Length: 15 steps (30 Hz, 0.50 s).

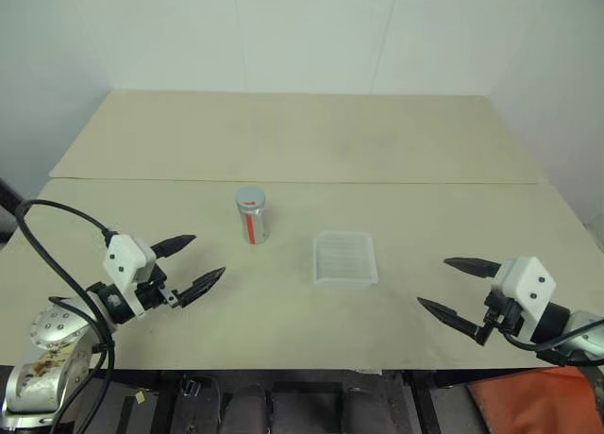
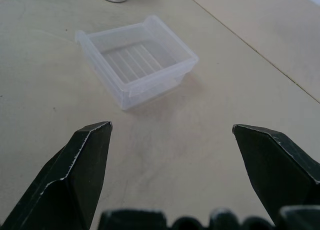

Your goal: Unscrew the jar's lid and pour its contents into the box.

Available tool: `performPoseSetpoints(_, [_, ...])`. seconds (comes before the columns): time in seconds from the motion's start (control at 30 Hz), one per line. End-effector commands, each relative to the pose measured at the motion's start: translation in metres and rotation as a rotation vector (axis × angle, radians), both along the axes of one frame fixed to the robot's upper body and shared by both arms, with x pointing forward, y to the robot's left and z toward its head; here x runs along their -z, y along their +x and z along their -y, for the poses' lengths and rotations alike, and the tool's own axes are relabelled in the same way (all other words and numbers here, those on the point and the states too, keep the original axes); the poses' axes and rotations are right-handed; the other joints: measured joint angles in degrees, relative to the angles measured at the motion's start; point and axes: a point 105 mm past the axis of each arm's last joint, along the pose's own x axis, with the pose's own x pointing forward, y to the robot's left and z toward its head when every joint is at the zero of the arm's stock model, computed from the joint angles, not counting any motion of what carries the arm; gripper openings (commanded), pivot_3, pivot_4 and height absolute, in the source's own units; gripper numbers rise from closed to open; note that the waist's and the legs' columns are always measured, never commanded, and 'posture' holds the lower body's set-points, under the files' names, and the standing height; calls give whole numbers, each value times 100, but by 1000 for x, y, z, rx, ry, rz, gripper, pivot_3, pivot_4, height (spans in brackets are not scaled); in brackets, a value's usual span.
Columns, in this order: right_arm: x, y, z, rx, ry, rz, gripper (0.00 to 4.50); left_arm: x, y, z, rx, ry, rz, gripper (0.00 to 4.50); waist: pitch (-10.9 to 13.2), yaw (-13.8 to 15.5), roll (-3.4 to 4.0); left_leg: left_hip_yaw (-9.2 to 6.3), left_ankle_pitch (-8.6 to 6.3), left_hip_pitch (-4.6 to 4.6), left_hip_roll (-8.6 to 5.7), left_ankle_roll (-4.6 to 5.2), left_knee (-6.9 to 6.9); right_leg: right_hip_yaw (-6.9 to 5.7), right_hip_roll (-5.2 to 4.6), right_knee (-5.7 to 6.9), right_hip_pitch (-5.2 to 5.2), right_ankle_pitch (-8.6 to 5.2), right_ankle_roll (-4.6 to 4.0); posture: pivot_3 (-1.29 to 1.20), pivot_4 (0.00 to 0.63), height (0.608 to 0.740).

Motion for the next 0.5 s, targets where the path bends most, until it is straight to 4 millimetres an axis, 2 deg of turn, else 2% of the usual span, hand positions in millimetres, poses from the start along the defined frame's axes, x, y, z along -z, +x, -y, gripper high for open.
performPoseSetpoints(0.03, [-8,-2,-2,-18,-12,34,4486,-5,0,1,5,11,38,4495,0,-1,0,0,0,0,0,0,0,0,0,0,0,0,0,0,150,740])
performPoseSetpoints(0.37, [-9,-2,-3,-18,-15,33,4486,-5,0,2,-16,-6,44,4495,0,-1,0,-1,0,0,0,0,0,0,0,0,0,0,0,0,150,740])
performPoseSetpoints(0.5, [-10,1,-10,-24,7,49,4486,0,5,14,-106,-17,110,4495,0,1,0,-3,0,0,-1,1,1,1,-1,-1,1,1,1,0,150,740])
